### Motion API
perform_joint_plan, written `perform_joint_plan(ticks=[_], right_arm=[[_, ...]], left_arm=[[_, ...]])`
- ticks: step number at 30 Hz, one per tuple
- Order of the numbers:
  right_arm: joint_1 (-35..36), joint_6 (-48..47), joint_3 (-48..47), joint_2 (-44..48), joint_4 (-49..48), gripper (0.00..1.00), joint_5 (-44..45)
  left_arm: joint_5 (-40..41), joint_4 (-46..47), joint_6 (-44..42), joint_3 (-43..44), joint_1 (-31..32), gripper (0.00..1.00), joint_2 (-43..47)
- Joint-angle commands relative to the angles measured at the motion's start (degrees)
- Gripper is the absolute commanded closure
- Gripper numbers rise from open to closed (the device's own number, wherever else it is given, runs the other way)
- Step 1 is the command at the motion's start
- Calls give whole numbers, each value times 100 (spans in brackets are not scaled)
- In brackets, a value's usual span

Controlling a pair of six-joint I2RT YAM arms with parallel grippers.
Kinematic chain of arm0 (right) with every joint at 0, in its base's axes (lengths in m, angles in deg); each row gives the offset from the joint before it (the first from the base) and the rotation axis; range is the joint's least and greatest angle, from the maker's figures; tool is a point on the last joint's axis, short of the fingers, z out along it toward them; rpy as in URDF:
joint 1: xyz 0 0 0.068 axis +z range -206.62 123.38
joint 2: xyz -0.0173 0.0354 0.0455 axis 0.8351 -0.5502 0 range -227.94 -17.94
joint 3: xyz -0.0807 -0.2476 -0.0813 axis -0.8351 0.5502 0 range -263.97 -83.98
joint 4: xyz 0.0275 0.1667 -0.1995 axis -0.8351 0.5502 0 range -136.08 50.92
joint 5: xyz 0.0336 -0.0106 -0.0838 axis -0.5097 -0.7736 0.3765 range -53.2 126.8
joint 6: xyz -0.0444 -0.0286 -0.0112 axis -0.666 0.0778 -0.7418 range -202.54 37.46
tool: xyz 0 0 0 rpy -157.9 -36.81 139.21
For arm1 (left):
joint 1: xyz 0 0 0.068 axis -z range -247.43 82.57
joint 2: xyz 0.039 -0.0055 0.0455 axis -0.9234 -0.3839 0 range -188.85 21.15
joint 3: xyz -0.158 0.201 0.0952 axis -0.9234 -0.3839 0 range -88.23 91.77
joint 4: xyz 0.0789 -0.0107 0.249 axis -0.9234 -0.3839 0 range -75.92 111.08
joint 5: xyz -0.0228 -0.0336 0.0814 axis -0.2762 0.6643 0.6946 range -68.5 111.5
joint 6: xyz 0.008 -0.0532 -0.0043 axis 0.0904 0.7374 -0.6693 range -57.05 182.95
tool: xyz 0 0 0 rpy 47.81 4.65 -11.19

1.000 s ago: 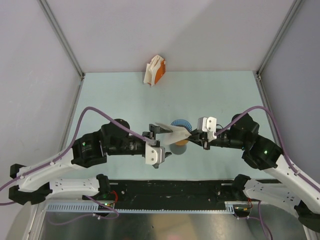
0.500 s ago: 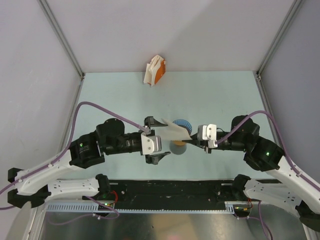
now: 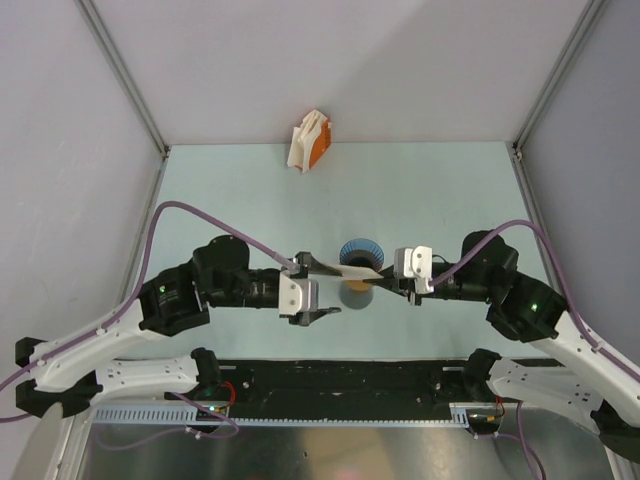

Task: Place the coffee filter in the dripper
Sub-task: Place the coffee filter at the coffee filter holder.

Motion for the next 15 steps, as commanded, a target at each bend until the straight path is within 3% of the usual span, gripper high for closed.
perform_joint_plan(ticks=[1,9,15], right_arm=[[-131,486,-28,11,-308,100,95],[-173,500,-32,85,-118,100,130],[-174,452,-31,105,-32,100,95]], left_arm=[[-59,-43,-140,76,75,44,12],[377,-49,-236,55,-135,94,113],[521,-51,-345,187,-310,100,128]])
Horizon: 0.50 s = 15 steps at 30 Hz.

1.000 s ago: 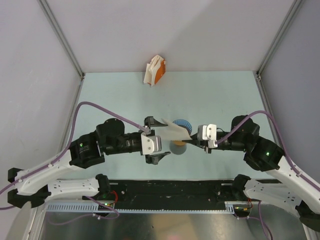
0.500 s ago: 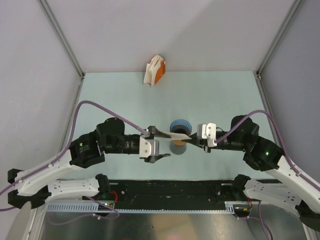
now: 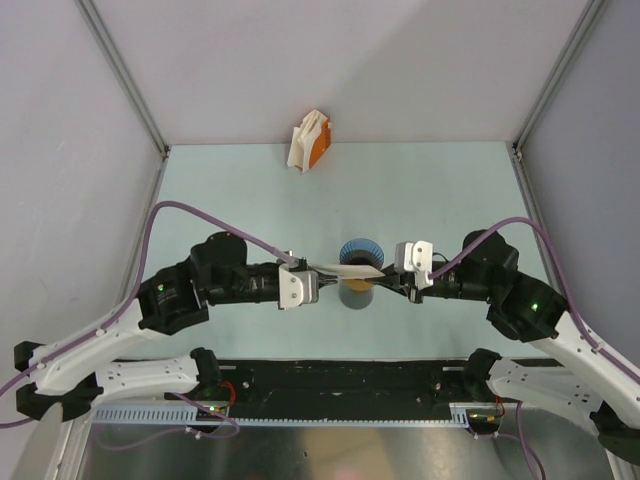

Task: Place the coffee filter in the dripper
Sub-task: Place the coffee filter at the coffee filter holder.

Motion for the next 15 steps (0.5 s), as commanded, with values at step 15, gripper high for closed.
perform_joint_plan(ticks=[15], right_arm=[[-84,12,-34,215,158,100,214]], left_arm=[[82,-113,-426,493,-523,100,191]])
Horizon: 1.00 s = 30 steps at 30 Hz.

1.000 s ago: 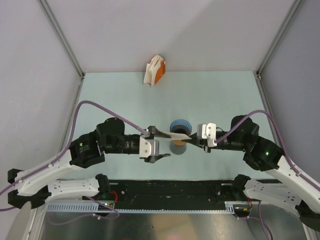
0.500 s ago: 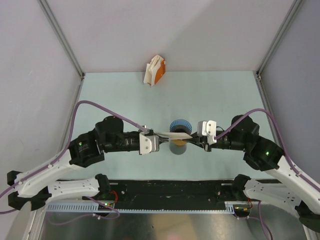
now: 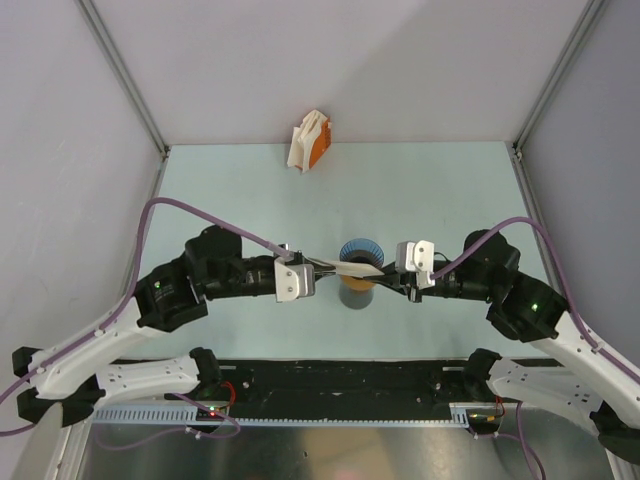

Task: Place the coffee filter in the dripper
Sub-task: Place the coffee filter at the coffee filter holder.

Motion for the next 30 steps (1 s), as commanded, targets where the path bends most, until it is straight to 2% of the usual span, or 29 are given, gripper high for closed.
perform_joint_plan(ticks=[1,13,25,30], right_arm=[[-92,22,-30,215,292,100,215],[-226,23,-34,283,413,96,229],[-416,3,-31,381,522,97,165],[-500,9,-29,419,532,100,53]], left_arm=[[245,-189,-243,362,-192,100,213],[196,-331,-352,418,-425,100,278],[175,-430,-425,409,-701,100,364],[141,-451,-432,376,-770,100,421]])
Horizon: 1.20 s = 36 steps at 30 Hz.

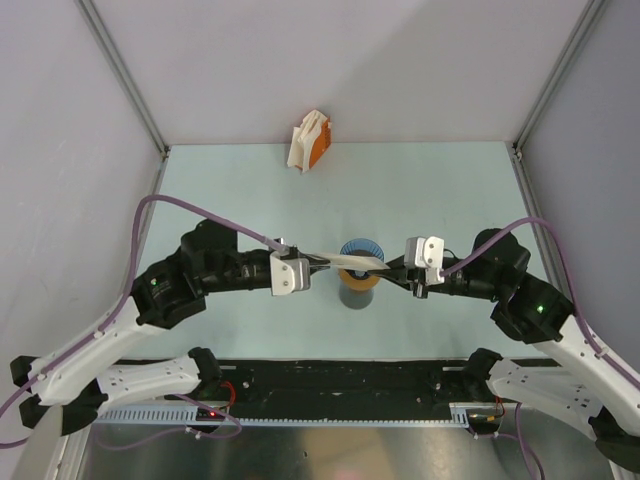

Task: Place the coffee filter in the dripper
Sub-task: Place the coffee filter at the coffee filter holder.

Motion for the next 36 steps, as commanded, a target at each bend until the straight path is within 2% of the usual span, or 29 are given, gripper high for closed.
perform_joint_plan(ticks=[1,3,8,14,18,24,28,36], right_arm=[[-203,13,-28,274,624,100,132],[-219,50,-33,272,574,100,71],[-276,58,-34,304,562,100,4],[-395,77,-23,396,599,100,-195],[-407,77,-34,396,555,100,-355],[-362,51,-28,386,439,100,-547],[-308,25,-34,385,441,100,-532],[-287,137,-31,351,435,100,-466]], left_arm=[[505,-276,-184,314,-280,100,409],[484,-276,-177,339,-285,94,381],[689,-278,-250,210,-286,53,539],[1070,-303,-196,-155,-343,33,953],[782,-378,-72,-203,-379,23,952],[-43,-392,176,17,-373,22,510],[-341,-389,257,171,-215,32,220],[-370,-389,384,178,297,52,57]])
